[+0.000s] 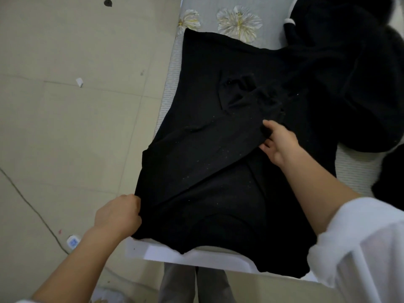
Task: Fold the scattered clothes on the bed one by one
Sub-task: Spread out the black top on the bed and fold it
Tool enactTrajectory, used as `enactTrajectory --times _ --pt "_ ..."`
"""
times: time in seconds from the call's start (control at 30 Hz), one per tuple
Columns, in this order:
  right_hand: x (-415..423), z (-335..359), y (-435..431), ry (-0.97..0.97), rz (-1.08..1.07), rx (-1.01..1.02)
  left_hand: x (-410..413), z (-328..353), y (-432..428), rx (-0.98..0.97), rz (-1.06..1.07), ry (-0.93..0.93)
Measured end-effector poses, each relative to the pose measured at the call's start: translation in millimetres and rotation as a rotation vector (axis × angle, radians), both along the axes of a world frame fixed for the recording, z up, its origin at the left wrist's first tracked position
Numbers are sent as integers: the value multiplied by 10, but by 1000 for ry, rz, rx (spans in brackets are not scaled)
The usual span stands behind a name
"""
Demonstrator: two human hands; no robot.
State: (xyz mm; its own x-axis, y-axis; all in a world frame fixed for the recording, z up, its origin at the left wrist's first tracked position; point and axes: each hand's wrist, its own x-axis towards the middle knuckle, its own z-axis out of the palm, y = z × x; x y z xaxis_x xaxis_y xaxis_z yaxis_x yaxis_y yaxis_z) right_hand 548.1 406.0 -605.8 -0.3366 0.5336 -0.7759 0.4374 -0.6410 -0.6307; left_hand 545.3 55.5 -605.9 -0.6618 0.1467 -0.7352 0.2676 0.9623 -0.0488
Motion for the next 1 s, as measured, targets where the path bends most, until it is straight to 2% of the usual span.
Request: enactTrajectory --times 0.07,0.17,0.3,0.4,0.5,0.6,0.67,0.73,0.8,0.9,1.0 --pt "-142 32 102 4 -7 67 -45 -31 15 -30 -9 -58" --pt "-241 10 218 -42 8 276 -139 -115 -22 20 90 -189" --pt "149 -137 147 -295 376 623 -148 -98 -72 164 238 -259" --pt "663 -108 -70 -272 528 782 -44 32 -54 399 544 -232" --pt "1314 -13 -305 -229 524 865 147 126 5 601 901 -102" --pt "1999 36 -446 -358 362 817 370 120 22 667 1302 45" --pt "2352 28 -484 -526 201 736 499 108 51 684 1533 5" --pt "2536 38 -501 -687 1 570 594 119 111 690 1685 -90" --pt "2564 77 -520 -753 -156 301 661 138 182 654 1737 -137" --pt "2495 119 -525 -547 -258 -75 676 173 292 628 1709 -61" --pt "2414 112 -528 -518 -157 -134 619 257 376 692 1708 16"
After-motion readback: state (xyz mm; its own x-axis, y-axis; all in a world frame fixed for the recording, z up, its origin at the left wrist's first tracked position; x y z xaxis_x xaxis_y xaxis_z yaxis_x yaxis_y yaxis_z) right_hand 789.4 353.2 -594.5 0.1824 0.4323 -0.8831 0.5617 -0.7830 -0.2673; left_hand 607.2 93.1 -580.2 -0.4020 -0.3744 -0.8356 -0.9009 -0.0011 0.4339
